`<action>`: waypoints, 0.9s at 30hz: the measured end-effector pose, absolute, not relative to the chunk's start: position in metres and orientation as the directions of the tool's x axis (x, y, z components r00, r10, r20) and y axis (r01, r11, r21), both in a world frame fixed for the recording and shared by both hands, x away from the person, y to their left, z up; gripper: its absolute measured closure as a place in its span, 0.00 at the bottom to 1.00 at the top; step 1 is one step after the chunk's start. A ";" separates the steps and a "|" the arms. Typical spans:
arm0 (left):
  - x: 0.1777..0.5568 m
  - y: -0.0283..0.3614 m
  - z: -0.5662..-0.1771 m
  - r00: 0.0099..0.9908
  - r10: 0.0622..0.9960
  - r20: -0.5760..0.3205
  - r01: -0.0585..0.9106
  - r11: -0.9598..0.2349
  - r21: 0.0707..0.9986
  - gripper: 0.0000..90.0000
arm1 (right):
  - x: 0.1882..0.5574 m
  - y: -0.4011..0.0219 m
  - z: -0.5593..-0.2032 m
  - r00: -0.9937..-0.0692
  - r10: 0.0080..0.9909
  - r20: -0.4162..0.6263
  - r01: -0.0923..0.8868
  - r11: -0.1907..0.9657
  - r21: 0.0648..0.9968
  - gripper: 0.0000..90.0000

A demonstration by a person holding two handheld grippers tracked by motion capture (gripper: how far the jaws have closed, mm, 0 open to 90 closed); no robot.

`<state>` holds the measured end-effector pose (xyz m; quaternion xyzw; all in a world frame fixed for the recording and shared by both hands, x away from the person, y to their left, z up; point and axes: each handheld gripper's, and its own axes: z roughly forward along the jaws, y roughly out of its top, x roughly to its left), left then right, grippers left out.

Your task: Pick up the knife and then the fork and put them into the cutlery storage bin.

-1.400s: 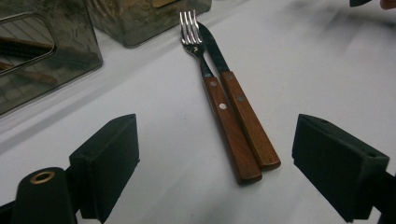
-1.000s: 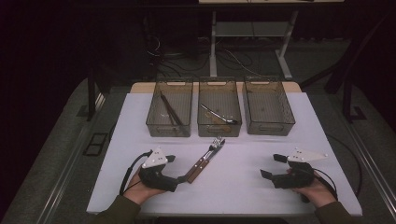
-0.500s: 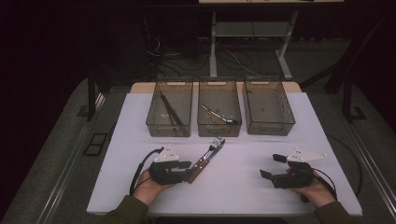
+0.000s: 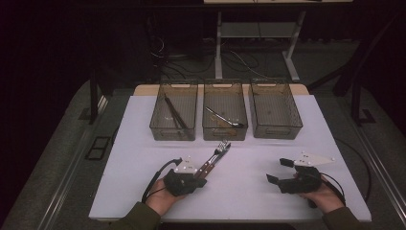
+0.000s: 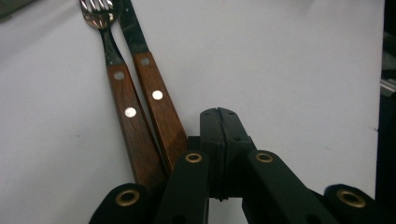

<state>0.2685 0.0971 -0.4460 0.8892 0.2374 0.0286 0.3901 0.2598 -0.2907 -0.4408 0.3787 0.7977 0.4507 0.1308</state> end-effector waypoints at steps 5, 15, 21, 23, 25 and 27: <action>0.268 0.097 -0.448 0.882 0.452 -0.131 0.409 -0.601 0.687 1.00 | 0.260 -0.291 -0.441 -0.678 0.723 0.132 0.485 0.306 0.819 0.19; 0.272 0.107 -0.446 0.872 0.479 -0.097 0.410 -0.609 0.678 0.99 | 0.260 -0.291 -0.441 -0.680 0.721 0.132 0.484 0.306 0.820 0.19; 0.276 0.116 -0.446 0.848 0.522 -0.097 0.439 -0.588 0.679 0.99 | 0.260 -0.291 -0.441 -0.682 0.719 0.135 0.486 0.307 0.818 0.19; 0.277 0.119 -0.445 0.843 0.531 -0.086 0.440 -0.591 0.676 1.00 | 0.260 -0.291 -0.441 -0.682 0.719 0.134 0.486 0.309 0.817 0.19; 0.279 0.121 -0.445 0.837 0.540 -0.089 0.448 -0.583 0.677 0.99 | 0.260 -0.291 -0.441 -0.682 0.719 0.134 0.486 0.308 0.818 0.19; 0.280 0.122 -0.446 0.835 0.542 -0.095 0.452 -0.576 0.682 0.99 | 0.260 -0.291 -0.441 -0.682 0.719 0.134 0.486 0.308 0.818 0.19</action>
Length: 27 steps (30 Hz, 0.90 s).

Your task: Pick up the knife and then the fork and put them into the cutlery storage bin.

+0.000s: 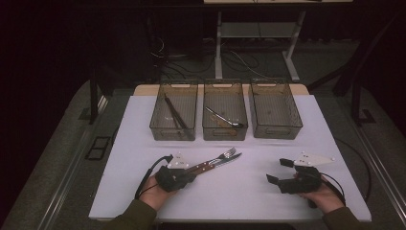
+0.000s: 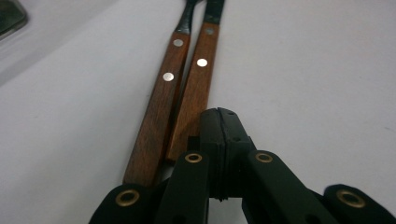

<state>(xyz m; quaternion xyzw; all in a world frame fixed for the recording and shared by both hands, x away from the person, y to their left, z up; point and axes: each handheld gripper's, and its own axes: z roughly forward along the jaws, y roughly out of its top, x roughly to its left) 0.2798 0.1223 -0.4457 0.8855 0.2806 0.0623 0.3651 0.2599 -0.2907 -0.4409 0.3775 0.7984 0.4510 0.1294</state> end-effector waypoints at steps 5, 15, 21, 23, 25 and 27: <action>0.280 0.122 -0.441 0.851 0.514 -0.110 0.429 -0.558 0.710 0.97 | 0.260 -0.291 -0.440 -0.682 0.718 0.136 0.487 0.308 0.818 0.19; 0.304 0.101 -0.434 0.888 0.447 -0.106 0.368 -0.555 0.746 0.73 | 0.261 -0.290 -0.441 -0.682 0.718 0.136 0.486 0.306 0.819 0.19; 0.318 0.087 -0.435 0.899 0.428 -0.098 0.349 -0.561 0.751 0.72 | 0.261 -0.290 -0.442 -0.684 0.717 0.135 0.485 0.309 0.818 0.19; 0.321 0.082 -0.437 0.902 0.421 -0.092 0.343 -0.572 0.746 0.73 | 0.261 -0.290 -0.442 -0.683 0.718 0.135 0.486 0.309 0.817 0.19; 0.324 0.076 -0.439 0.906 0.413 -0.091 0.338 -0.577 0.744 0.75 | 0.261 -0.290 -0.442 -0.683 0.717 0.135 0.487 0.311 0.816 0.19; 0.326 0.071 -0.440 0.911 0.405 -0.080 0.327 -0.589 0.739 0.77 | 0.261 -0.290 -0.442 -0.683 0.717 0.137 0.489 0.310 0.815 0.19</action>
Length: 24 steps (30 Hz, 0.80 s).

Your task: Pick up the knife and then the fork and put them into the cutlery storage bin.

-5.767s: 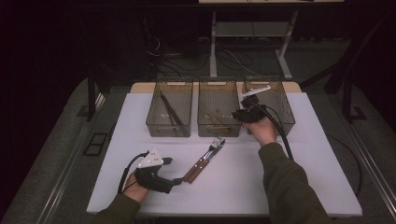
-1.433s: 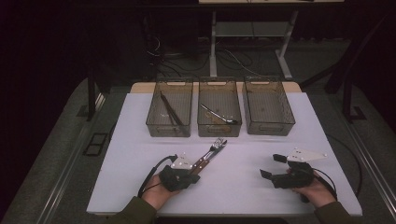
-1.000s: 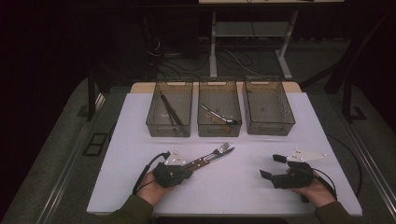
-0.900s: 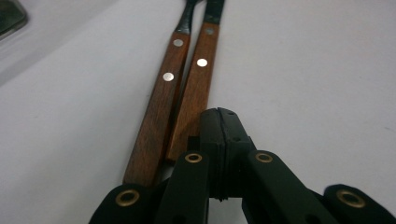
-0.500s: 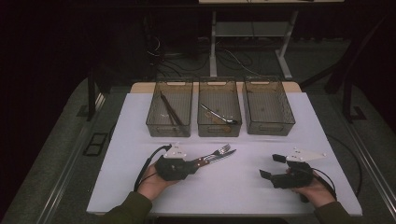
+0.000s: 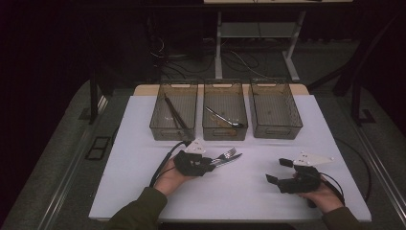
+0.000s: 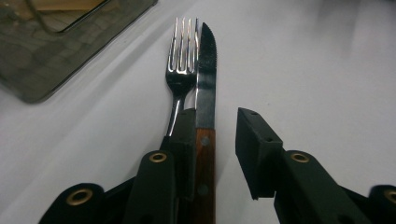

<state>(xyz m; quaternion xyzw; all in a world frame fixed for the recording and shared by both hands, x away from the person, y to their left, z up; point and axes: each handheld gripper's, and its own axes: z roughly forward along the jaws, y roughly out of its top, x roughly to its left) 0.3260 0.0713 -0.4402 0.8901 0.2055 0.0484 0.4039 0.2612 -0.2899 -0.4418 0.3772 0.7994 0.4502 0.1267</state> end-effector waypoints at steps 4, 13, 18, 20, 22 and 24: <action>0.329 0.065 -0.443 0.912 0.405 -0.064 0.322 -0.611 0.723 0.80 | 0.261 -0.289 -0.442 -0.683 0.717 0.136 0.489 0.311 0.815 0.19; 0.329 0.065 -0.446 0.915 0.400 -0.048 0.314 -0.634 0.707 0.81 | 0.261 -0.289 -0.442 -0.688 0.713 0.137 0.486 0.312 0.817 0.19; 0.328 0.063 -0.447 0.918 0.393 -0.040 0.305 -0.640 0.705 0.81 | 0.261 -0.289 -0.442 -0.689 0.712 0.137 0.485 0.312 0.817 0.19; 0.327 0.062 -0.447 0.920 0.389 -0.041 0.304 -0.644 0.702 0.81 | 0.261 -0.289 -0.442 -0.689 0.712 0.136 0.484 0.312 0.818 0.19; 0.326 0.061 -0.449 0.923 0.384 -0.029 0.295 -0.655 0.695 0.81 | 0.261 -0.289 -0.442 -0.689 0.711 0.137 0.484 0.311 0.818 0.19; 0.327 0.061 -0.448 0.926 0.377 -0.023 0.287 -0.665 0.689 0.81 | 0.261 -0.289 -0.441 -0.689 0.712 0.137 0.483 0.310 0.819 0.19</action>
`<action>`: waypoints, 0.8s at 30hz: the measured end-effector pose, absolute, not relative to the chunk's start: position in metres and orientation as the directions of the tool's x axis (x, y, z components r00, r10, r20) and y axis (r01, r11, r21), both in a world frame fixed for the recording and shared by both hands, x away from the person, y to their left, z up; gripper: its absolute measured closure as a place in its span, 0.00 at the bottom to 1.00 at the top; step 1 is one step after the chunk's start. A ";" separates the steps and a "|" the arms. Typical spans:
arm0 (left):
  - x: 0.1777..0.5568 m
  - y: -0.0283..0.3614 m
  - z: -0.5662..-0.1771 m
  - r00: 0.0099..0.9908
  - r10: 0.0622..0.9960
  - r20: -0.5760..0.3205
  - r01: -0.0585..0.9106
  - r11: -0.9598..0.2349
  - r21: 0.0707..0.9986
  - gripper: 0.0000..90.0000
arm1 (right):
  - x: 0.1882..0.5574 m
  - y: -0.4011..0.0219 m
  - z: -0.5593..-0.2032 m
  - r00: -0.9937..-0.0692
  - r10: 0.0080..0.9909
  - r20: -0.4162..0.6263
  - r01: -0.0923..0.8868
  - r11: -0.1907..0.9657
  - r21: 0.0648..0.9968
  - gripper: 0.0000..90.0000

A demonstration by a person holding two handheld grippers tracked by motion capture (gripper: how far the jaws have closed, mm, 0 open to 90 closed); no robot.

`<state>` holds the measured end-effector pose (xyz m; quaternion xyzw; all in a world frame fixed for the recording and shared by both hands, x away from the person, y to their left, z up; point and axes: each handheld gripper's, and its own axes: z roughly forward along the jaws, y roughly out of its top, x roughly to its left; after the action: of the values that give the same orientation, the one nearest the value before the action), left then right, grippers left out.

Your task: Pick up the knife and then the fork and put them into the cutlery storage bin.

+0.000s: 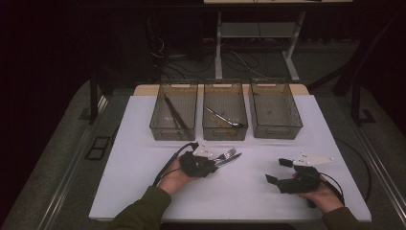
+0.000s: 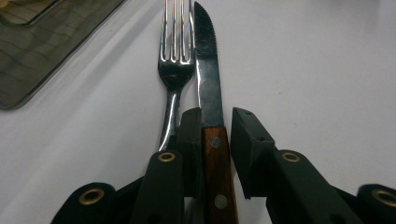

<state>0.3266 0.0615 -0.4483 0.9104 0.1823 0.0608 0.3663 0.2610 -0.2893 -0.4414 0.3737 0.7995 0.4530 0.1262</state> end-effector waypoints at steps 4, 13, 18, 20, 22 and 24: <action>0.325 0.060 -0.449 0.925 0.380 -0.015 0.284 -0.666 0.690 0.82 | 0.261 -0.289 -0.441 -0.689 0.711 0.138 0.483 0.310 0.819 0.19; 0.323 0.060 -0.450 0.922 0.386 -0.016 0.287 -0.656 0.698 0.85 | 0.261 -0.289 -0.441 -0.687 0.713 0.138 0.477 0.299 0.826 0.19; 0.323 0.060 -0.449 0.918 0.396 -0.020 0.295 -0.648 0.702 0.86 | 0.262 -0.290 -0.440 -0.678 0.722 0.141 0.477 0.286 0.831 0.15; 0.323 0.060 -0.449 0.918 0.396 -0.020 0.296 -0.652 0.698 0.86 | 0.262 -0.291 -0.439 -0.670 0.728 0.145 0.481 0.277 0.832 0.15; 0.321 0.059 -0.447 0.921 0.389 -0.029 0.295 -0.646 0.704 0.86 | 0.262 -0.292 -0.439 -0.663 0.734 0.147 0.481 0.268 0.835 0.15; 0.318 0.057 -0.445 0.921 0.389 -0.031 0.293 -0.637 0.713 0.86 | 0.262 -0.292 -0.438 -0.657 0.739 0.152 0.488 0.262 0.832 0.15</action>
<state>0.3185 0.0573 -0.4452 0.9024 0.1891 0.0631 0.3820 0.2620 -0.2924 -0.4384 0.3918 0.7828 0.4642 0.1349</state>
